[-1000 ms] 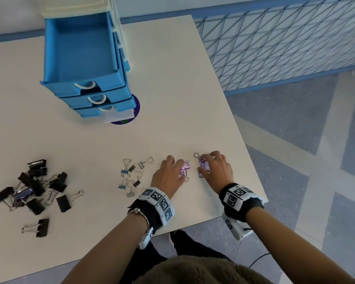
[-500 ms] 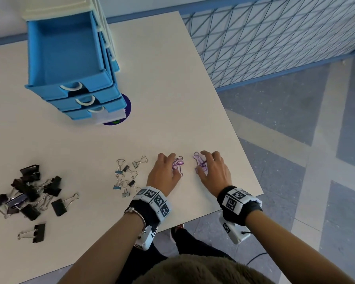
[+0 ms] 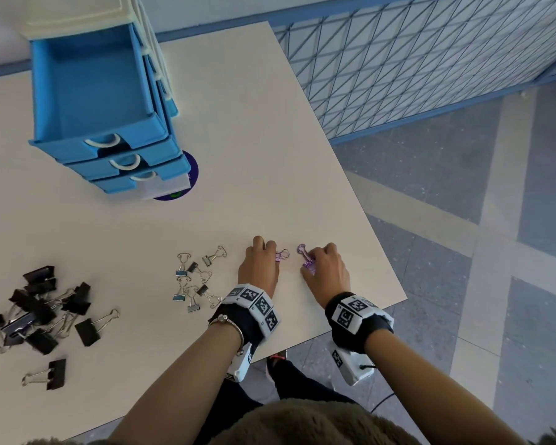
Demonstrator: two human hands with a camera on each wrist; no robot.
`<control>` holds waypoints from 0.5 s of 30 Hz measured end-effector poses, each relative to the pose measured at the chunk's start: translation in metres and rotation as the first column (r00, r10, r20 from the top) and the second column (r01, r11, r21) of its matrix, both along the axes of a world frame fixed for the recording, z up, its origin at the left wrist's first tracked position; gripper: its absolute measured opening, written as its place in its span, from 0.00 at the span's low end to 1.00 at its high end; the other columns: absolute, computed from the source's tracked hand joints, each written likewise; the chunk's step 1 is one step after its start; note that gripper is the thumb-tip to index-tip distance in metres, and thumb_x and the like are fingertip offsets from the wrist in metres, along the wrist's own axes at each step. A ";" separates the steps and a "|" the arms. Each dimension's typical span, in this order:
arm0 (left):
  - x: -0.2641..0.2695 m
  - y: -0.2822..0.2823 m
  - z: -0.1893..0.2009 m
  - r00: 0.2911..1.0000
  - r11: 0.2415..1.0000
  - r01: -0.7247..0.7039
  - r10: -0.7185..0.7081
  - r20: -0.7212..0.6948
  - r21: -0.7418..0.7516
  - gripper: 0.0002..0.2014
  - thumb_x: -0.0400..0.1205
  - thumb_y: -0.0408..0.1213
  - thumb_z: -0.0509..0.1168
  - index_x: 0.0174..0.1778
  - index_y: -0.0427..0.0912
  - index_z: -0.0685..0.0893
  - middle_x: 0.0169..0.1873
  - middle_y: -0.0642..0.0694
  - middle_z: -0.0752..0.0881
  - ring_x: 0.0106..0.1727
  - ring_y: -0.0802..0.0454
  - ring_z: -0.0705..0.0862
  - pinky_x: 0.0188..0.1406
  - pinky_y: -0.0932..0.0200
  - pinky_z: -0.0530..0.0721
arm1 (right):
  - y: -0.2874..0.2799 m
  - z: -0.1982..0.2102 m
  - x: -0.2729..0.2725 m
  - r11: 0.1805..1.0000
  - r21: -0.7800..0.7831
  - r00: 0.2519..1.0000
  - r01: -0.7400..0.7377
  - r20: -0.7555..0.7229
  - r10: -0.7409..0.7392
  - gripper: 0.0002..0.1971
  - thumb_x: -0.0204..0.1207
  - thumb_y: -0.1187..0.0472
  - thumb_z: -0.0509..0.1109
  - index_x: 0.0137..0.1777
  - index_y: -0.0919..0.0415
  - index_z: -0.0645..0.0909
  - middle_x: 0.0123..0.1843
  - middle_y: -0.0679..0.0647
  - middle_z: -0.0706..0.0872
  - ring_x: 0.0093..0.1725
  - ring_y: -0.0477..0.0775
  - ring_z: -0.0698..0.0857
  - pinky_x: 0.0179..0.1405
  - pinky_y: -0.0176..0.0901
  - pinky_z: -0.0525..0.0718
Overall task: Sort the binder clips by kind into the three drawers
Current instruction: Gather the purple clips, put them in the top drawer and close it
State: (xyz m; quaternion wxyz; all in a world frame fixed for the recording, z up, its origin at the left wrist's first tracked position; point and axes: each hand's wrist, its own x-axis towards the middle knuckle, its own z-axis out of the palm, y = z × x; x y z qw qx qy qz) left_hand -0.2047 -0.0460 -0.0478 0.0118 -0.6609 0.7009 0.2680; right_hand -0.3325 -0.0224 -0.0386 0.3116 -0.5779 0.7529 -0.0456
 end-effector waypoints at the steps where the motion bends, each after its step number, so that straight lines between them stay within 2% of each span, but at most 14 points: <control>1: 0.000 -0.001 0.000 1.000 1.000 0.002 -0.002 -0.010 0.000 0.11 0.81 0.32 0.59 0.59 0.35 0.74 0.61 0.37 0.72 0.56 0.39 0.77 0.47 0.48 0.80 | -0.001 0.000 -0.001 1.000 -0.002 1.000 0.021 0.021 -0.021 0.14 0.75 0.63 0.66 0.60 0.67 0.77 0.61 0.65 0.74 0.56 0.67 0.78 0.49 0.52 0.79; 3: 0.002 -0.004 0.000 0.999 1.000 0.014 -0.014 -0.032 0.008 0.11 0.81 0.32 0.59 0.59 0.35 0.75 0.59 0.36 0.73 0.53 0.38 0.79 0.47 0.48 0.80 | -0.003 0.000 -0.003 0.998 -0.001 0.996 0.060 0.063 -0.060 0.14 0.74 0.66 0.66 0.58 0.68 0.79 0.60 0.65 0.75 0.53 0.69 0.80 0.48 0.50 0.79; 5: 0.005 -0.005 0.001 0.998 1.000 0.021 -0.020 -0.059 0.012 0.12 0.81 0.32 0.59 0.60 0.35 0.76 0.59 0.36 0.74 0.51 0.37 0.81 0.47 0.48 0.80 | -0.005 0.001 -0.004 0.995 -0.009 0.988 0.099 0.119 -0.097 0.13 0.72 0.67 0.67 0.57 0.68 0.81 0.58 0.65 0.78 0.51 0.68 0.82 0.46 0.44 0.75; 8: 0.011 -0.003 0.007 0.987 0.999 -0.029 0.034 -0.160 0.032 0.13 0.80 0.33 0.61 0.60 0.36 0.78 0.58 0.36 0.77 0.51 0.37 0.82 0.50 0.50 0.80 | -0.007 0.003 -0.006 0.990 -0.017 0.973 0.141 0.189 -0.135 0.12 0.70 0.65 0.71 0.53 0.65 0.83 0.54 0.64 0.82 0.49 0.65 0.83 0.45 0.37 0.71; 11: 0.021 -0.001 0.022 0.938 0.995 -0.096 0.099 -0.333 0.026 0.15 0.78 0.32 0.64 0.61 0.38 0.80 0.56 0.35 0.80 0.52 0.39 0.83 0.52 0.56 0.78 | -0.015 0.012 -0.003 0.982 -0.076 0.948 0.172 0.282 -0.145 0.11 0.66 0.65 0.75 0.49 0.63 0.85 0.49 0.64 0.88 0.43 0.60 0.84 0.44 0.39 0.77; 12: 0.025 0.000 0.029 0.915 0.992 -0.122 0.114 -0.387 0.004 0.15 0.78 0.32 0.65 0.61 0.38 0.80 0.55 0.36 0.81 0.50 0.41 0.83 0.51 0.58 0.78 | -0.019 0.019 0.000 0.978 -0.104 0.937 0.180 0.322 -0.138 0.10 0.65 0.65 0.76 0.47 0.62 0.85 0.47 0.63 0.89 0.39 0.58 0.84 0.41 0.37 0.79; 14: 0.037 -0.001 0.047 0.859 0.979 -0.197 0.149 -0.489 -0.048 0.14 0.77 0.30 0.66 0.58 0.39 0.83 0.53 0.37 0.83 0.43 0.47 0.83 0.46 0.67 0.77 | -0.031 0.037 0.011 0.971 -0.160 0.914 0.177 0.392 -0.102 0.09 0.65 0.67 0.77 0.45 0.62 0.85 0.44 0.60 0.90 0.34 0.54 0.83 0.33 0.21 0.76; 15: 0.045 -0.004 0.058 0.834 0.968 -0.237 0.160 -0.528 -0.080 0.13 0.77 0.30 0.67 0.57 0.39 0.84 0.51 0.37 0.84 0.39 0.49 0.82 0.43 0.69 0.77 | -0.040 0.049 0.018 0.967 -0.188 0.902 0.172 0.425 -0.078 0.09 0.65 0.68 0.77 0.45 0.62 0.85 0.43 0.59 0.90 0.33 0.50 0.83 0.31 0.18 0.76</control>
